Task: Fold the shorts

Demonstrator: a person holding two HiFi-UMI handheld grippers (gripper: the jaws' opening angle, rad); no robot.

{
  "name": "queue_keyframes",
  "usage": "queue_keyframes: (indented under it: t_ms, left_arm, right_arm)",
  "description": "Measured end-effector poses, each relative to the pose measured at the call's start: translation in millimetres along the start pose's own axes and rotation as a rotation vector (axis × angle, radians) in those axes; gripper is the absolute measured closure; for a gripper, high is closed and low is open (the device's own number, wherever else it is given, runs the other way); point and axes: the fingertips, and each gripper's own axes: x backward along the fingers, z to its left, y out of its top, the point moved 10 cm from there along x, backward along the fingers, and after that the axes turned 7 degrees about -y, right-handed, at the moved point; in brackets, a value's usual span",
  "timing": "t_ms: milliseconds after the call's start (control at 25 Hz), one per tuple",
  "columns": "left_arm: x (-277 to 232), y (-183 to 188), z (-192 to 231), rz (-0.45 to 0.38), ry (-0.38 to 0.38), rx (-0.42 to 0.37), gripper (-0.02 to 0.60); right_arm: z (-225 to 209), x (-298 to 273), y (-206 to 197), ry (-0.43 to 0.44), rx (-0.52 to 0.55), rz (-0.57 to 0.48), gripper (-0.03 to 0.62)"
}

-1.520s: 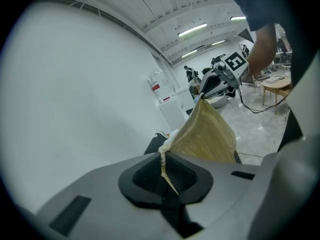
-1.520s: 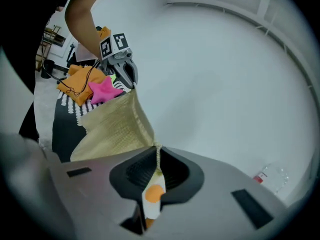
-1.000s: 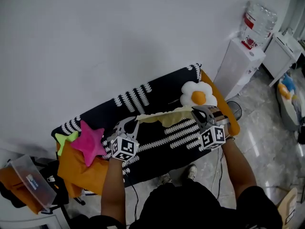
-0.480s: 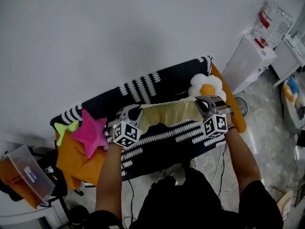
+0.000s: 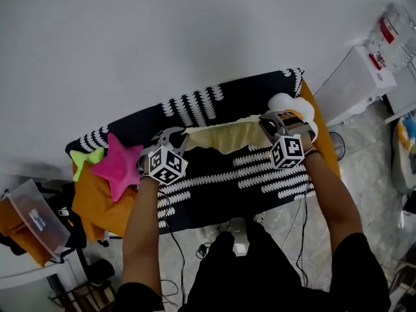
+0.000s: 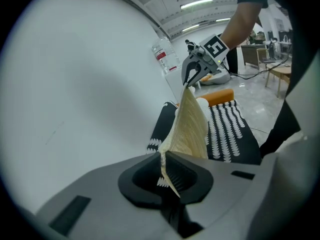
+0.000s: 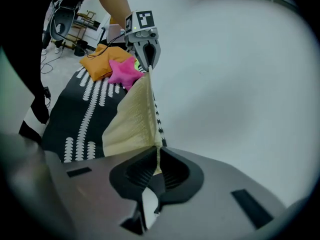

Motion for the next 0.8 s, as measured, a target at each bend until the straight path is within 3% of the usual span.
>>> queue_keyframes:
  t_ms: [160, 320, 400, 560, 800]
  left_arm:
    - [5.9, 1.6, -10.7, 0.045, 0.029, -0.074, 0.554]
    - [-1.7, -13.8, -69.1, 0.125, 0.044, -0.325, 0.554]
    - [-18.2, -29.5, -104.5, 0.144, 0.035, -0.368, 0.554]
    - [-70.3, -79.3, -189.3, 0.173, -0.048, -0.334, 0.554]
    - [-127.5, -143.9, -328.5, 0.230, -0.220, -0.181, 0.554]
  right_arm:
    - [-2.4, -1.3, -0.2, 0.000, 0.043, -0.049, 0.575]
    - [46.3, 5.4, -9.6, 0.091, 0.110, -0.053, 0.574]
    - [83.7, 6.0, -22.0, 0.161, 0.149, -0.043, 0.574]
    - [182.1, 2.0, -50.0, 0.280, 0.189, -0.023, 0.574]
    - [331.1, 9.6, -82.8, 0.476, 0.149, 0.025, 0.574]
